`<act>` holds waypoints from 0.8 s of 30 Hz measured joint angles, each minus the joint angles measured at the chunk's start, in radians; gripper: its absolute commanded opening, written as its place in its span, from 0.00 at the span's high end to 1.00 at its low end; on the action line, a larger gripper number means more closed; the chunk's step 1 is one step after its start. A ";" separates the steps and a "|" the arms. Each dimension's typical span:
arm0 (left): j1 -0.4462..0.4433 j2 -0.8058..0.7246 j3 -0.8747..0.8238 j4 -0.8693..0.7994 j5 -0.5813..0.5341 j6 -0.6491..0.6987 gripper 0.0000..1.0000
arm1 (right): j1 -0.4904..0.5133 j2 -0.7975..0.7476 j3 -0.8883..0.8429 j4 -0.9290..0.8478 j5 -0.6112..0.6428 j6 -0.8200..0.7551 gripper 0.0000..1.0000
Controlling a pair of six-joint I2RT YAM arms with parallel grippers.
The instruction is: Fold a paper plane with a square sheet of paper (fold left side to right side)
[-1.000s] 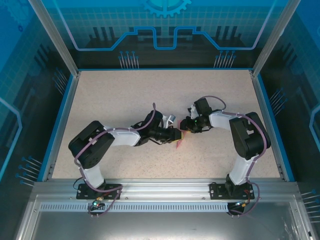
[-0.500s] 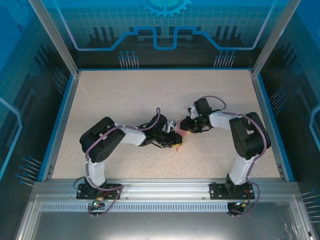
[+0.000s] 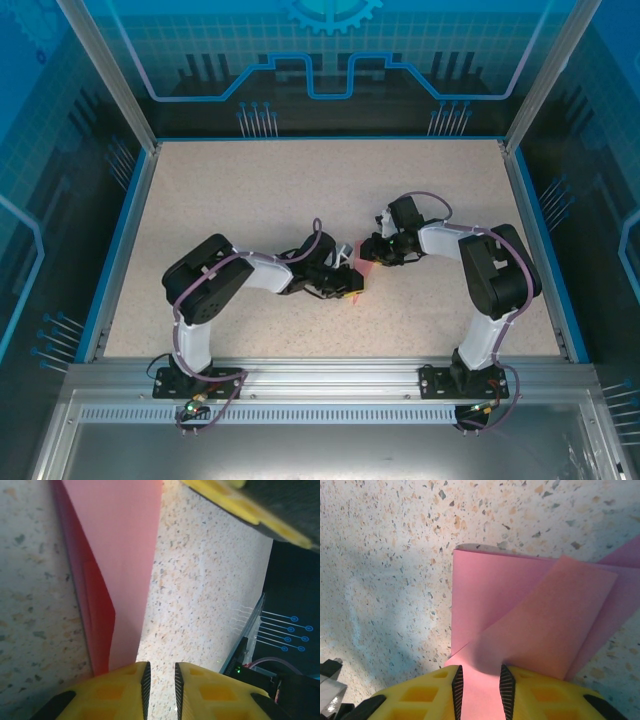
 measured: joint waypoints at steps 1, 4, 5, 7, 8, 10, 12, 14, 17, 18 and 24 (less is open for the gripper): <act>-0.002 0.002 -0.003 0.000 -0.005 0.000 0.78 | 0.000 0.000 0.000 0.000 0.000 0.000 0.70; -0.005 0.002 -0.012 0.005 -0.014 -0.007 0.78 | 0.000 0.000 0.000 0.000 0.000 0.000 0.70; -0.005 0.002 -0.012 0.006 -0.014 -0.008 0.78 | 0.000 0.000 0.000 0.000 0.000 0.000 0.70; -0.005 0.002 -0.014 0.009 -0.015 -0.015 0.78 | 0.000 0.000 0.000 0.000 -0.001 0.000 0.70; -0.005 0.002 -0.015 0.009 -0.016 -0.018 0.78 | 0.000 0.000 0.000 0.000 -0.002 0.000 0.70; -0.006 0.002 -0.015 0.009 -0.020 -0.019 0.81 | 0.000 -0.001 0.000 0.003 -0.004 -0.001 0.71; -0.006 0.002 -0.016 0.005 -0.026 -0.023 0.84 | 0.000 -0.010 -0.009 0.010 -0.006 -0.004 0.76; -0.007 0.002 -0.018 0.001 -0.036 -0.025 0.88 | 0.000 -0.030 -0.026 0.015 -0.006 -0.009 0.80; -0.008 0.002 -0.020 -0.003 -0.048 -0.025 0.90 | 0.000 -0.090 -0.065 0.025 -0.015 -0.016 0.81; -0.009 0.002 -0.020 -0.003 -0.049 -0.025 0.91 | 0.000 -0.118 -0.084 0.034 -0.023 -0.016 0.81; -0.011 0.002 -0.020 -0.010 -0.059 -0.023 0.93 | 0.014 -0.193 -0.166 0.084 -0.074 -0.014 0.82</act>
